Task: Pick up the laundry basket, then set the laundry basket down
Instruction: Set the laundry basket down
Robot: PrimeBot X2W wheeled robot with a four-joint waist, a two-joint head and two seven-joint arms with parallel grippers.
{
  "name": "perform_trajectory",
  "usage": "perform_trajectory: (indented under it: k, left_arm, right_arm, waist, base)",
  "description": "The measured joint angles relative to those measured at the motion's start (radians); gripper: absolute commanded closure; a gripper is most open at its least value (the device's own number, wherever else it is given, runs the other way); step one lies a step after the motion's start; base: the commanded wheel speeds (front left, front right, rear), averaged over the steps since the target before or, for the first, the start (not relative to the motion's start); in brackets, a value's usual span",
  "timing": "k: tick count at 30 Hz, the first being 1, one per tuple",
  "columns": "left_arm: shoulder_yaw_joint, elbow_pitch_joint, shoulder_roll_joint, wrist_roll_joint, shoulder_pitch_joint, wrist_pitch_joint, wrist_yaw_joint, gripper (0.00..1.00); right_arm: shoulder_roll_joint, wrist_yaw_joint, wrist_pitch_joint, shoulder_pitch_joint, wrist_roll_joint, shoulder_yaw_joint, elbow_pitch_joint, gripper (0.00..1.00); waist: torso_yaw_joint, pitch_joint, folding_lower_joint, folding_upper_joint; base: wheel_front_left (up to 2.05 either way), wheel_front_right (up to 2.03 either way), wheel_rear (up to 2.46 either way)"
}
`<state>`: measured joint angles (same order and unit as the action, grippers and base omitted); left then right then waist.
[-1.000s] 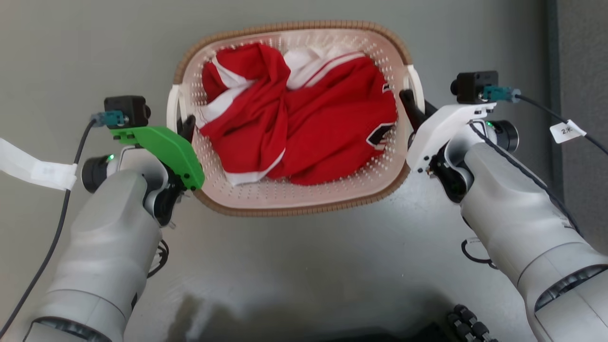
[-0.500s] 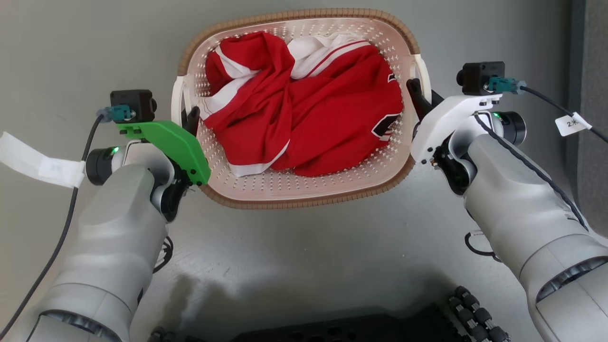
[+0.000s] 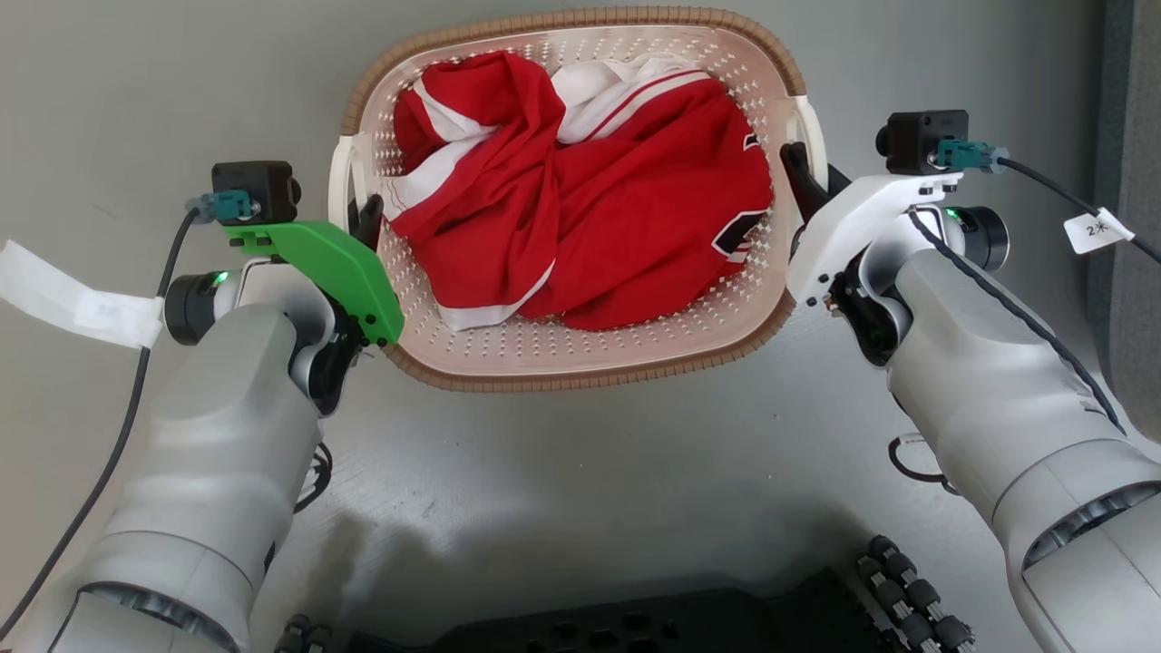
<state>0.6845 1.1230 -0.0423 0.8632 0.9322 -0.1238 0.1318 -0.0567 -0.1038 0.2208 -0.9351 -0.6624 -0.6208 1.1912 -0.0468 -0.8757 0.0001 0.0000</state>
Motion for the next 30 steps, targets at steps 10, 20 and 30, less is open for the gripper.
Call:
perform_trajectory:
  k: [10, 20, 30]
  left_arm:
    - [0.002, 0.007, -0.015, 0.018, 0.017, -0.004, 0.0, 0.0]
    - [0.017, 0.011, -0.017, 0.024, 0.032, -0.015, 0.0, 0.0]
    - [0.045, 0.026, -0.017, 0.026, 0.027, -0.075, 0.0, 0.0]
  right_arm:
    - [-0.02, -0.001, 0.008, -0.008, 0.0, -0.004, 0.005, 0.0]
    - [-0.025, -0.01, 0.018, -0.02, -0.001, -0.007, 0.004, 0.0]
    - [-0.023, -0.011, 0.029, 0.006, -0.006, -0.004, -0.007, 0.0]
  waist:
    - [0.002, -0.011, 0.0, 0.0]
    - [0.003, -0.004, 0.0, 0.0]
    - [0.003, 0.063, 0.0, 0.0]
  base:
    - [0.0, 0.0, 0.0]
    - [0.0, 0.0, 0.0]
    - [0.0, 0.0, 0.0]
